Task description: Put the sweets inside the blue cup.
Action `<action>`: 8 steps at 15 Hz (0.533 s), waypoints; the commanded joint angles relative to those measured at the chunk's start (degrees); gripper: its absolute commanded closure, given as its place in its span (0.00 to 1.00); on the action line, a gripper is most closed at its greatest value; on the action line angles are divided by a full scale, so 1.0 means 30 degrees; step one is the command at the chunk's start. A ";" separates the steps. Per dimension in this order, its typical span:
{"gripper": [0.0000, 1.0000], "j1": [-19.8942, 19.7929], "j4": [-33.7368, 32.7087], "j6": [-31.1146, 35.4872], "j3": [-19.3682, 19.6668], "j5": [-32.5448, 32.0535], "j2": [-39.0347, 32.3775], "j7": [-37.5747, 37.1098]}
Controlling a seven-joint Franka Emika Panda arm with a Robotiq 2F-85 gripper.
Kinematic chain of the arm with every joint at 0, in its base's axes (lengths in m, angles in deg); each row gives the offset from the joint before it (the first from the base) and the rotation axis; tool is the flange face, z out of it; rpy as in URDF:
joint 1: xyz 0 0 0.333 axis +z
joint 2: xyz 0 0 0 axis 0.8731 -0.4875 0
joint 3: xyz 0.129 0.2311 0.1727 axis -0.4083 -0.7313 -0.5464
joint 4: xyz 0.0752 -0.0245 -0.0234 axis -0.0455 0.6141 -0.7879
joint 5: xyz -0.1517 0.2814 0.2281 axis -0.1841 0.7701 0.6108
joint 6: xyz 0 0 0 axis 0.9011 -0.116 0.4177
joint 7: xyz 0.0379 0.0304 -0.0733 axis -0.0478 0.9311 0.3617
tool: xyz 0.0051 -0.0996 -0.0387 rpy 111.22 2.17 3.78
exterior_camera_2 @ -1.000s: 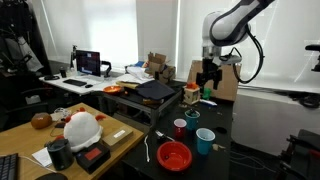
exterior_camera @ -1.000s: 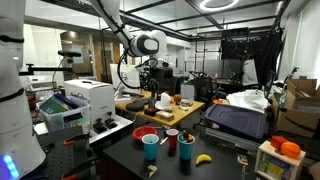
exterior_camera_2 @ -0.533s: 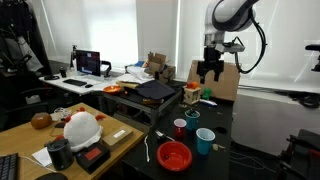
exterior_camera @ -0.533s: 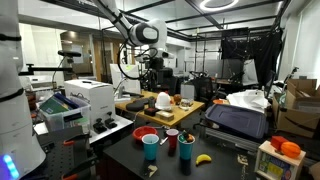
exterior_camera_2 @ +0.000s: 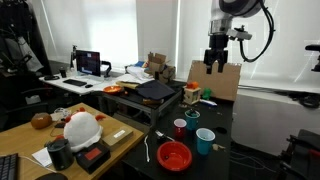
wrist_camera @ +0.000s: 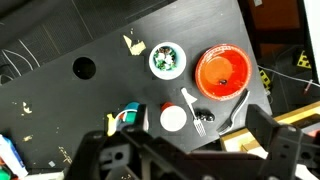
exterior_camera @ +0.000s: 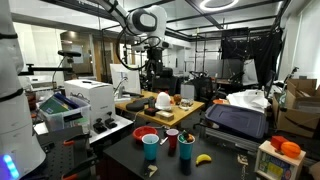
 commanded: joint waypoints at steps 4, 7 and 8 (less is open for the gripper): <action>0.00 -0.0528 -0.0447 -0.2097 -0.0086 -0.0340 0.0514 0.0638; 0.00 -0.0538 -0.0210 -0.1584 -0.0189 -0.0214 0.0283 0.0160; 0.00 -0.0552 -0.0210 -0.1607 -0.0186 -0.0222 0.0249 0.0069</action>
